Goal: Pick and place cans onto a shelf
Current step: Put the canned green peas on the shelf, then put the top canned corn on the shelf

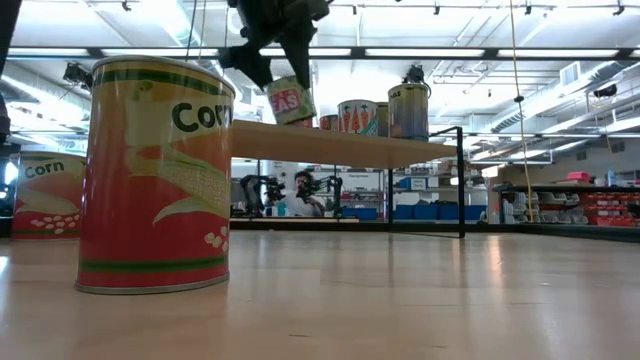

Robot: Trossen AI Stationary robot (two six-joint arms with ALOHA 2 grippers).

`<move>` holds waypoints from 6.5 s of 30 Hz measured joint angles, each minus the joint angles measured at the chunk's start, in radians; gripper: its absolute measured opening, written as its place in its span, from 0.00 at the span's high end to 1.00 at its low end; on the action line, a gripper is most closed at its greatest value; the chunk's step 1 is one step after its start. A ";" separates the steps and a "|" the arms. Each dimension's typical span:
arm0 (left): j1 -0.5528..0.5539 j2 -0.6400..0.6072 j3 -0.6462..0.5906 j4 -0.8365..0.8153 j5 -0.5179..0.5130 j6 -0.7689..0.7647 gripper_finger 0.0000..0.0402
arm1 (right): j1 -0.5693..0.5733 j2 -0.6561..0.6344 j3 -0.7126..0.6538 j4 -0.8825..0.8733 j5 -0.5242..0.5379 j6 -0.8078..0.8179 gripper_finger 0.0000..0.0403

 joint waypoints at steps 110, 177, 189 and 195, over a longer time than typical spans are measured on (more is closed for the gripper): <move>-0.008 -0.039 -0.071 0.042 0.045 -0.025 0.69 | 0.060 0.000 0.000 0.016 -0.060 0.166 0.13; 0.046 -0.514 -0.863 -0.213 0.224 -0.223 0.11 | 0.082 0.000 -0.188 0.335 -0.033 0.026 0.13; 0.049 -0.514 -0.914 -0.107 0.246 -0.208 0.21 | 0.049 0.000 -0.188 0.332 -0.087 0.010 0.13; 0.015 -0.512 -0.769 -0.251 0.358 -0.207 0.23 | 0.031 0.000 -0.188 0.324 -0.112 -0.011 0.13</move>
